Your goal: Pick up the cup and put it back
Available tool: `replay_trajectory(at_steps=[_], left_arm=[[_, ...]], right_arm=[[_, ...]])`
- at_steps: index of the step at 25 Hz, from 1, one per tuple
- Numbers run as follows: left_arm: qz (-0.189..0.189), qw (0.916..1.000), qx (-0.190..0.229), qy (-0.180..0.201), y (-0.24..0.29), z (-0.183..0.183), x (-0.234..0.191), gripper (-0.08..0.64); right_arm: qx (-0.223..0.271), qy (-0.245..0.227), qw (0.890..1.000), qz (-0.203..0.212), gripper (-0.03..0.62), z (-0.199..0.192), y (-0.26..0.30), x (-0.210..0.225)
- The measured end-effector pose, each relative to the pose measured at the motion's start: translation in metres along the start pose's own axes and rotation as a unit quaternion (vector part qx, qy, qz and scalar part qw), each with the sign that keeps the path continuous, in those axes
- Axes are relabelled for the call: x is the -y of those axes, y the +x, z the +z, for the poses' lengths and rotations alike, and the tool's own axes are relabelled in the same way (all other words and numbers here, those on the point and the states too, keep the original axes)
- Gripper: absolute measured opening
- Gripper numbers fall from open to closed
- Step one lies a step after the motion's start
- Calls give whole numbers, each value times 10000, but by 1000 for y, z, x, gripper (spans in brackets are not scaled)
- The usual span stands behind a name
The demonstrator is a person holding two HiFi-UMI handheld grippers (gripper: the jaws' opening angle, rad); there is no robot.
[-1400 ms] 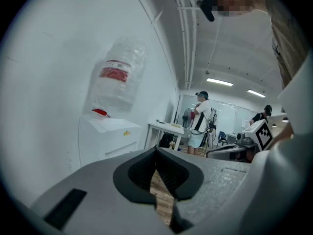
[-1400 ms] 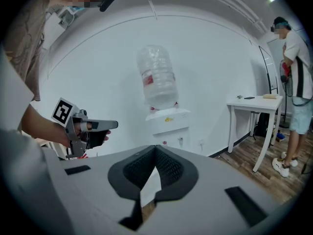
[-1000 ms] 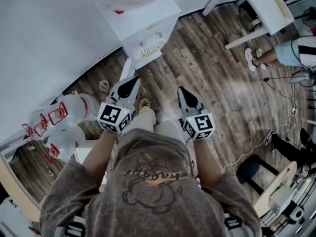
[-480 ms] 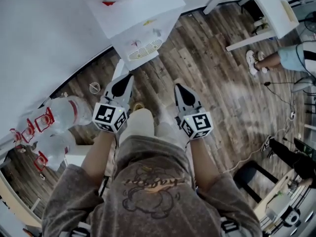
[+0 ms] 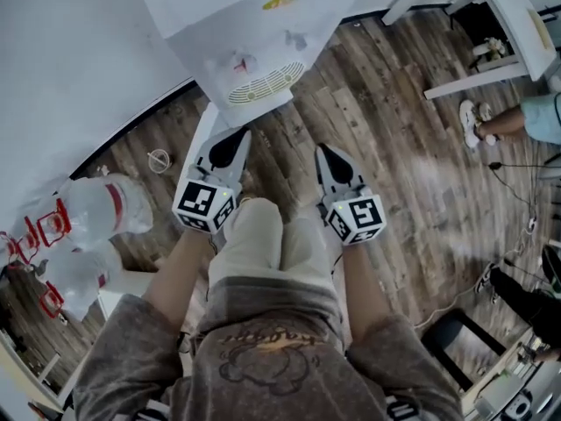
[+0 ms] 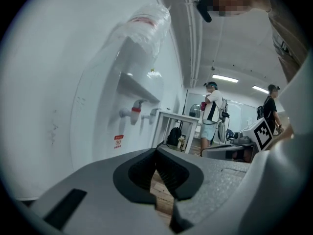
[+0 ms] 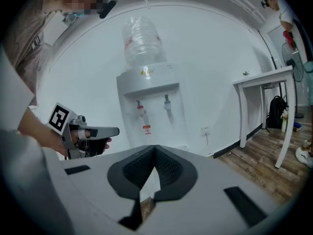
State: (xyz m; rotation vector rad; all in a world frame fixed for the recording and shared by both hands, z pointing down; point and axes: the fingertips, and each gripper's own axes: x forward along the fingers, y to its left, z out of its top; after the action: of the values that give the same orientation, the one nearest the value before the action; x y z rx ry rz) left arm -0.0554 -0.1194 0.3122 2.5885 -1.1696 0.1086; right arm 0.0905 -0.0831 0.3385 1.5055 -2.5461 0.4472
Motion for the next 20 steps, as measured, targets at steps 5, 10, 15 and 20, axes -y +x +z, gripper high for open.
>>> replay_trajectory(at_steps=[5, 10, 15, 20], left_arm=[[94, 9999, 108, 11, 26, -54, -29, 3], [125, 9998, 120, 19, 50, -118, -48, 3], [218, 9997, 133, -2, 68, -177, -67, 3], [235, 9996, 150, -60, 82, -218, -83, 3]], right_arm=[[48, -96, 9998, 139, 1, -56, 29, 20], [59, -243, 9994, 228, 0, -118, 51, 40], [121, -494, 9984, 234, 2, -163, 72, 67], [227, -600, 9974, 327, 2, -192, 94, 81]])
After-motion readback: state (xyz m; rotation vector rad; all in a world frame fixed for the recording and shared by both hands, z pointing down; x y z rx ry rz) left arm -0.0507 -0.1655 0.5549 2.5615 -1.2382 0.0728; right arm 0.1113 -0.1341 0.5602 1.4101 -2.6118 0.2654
